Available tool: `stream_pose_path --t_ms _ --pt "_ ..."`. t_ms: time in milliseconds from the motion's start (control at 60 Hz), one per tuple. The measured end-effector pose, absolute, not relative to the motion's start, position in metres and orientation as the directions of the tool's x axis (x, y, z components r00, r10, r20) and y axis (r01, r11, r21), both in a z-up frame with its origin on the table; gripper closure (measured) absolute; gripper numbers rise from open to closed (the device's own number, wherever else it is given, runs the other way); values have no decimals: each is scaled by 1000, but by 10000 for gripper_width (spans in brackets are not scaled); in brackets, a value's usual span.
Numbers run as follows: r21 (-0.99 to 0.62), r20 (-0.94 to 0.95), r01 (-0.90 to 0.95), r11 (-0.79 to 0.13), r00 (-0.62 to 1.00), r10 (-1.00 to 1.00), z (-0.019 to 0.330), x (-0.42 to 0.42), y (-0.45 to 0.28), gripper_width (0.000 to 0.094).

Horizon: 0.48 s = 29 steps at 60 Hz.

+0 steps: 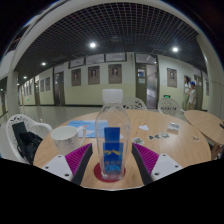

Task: Pour water

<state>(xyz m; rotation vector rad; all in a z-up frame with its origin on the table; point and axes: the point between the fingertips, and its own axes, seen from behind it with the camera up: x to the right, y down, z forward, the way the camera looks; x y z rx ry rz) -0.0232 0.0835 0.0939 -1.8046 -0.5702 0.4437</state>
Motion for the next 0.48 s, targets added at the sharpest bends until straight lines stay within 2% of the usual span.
stream_pose_path --t_ms 167,283,300,333,483 --pt "-955 -71 110 -275 817 572 105 7 28 93" --pt "-940 -125 92 -329 804 582 96 25 -31 92" --pt "-934 -134 95 -345 802 582 118 37 -36 92" --pt "-924 -155 89 -373 802 577 92 33 -47 95" --pt "-863 -296 36 -503 771 564 79 38 -90 98"
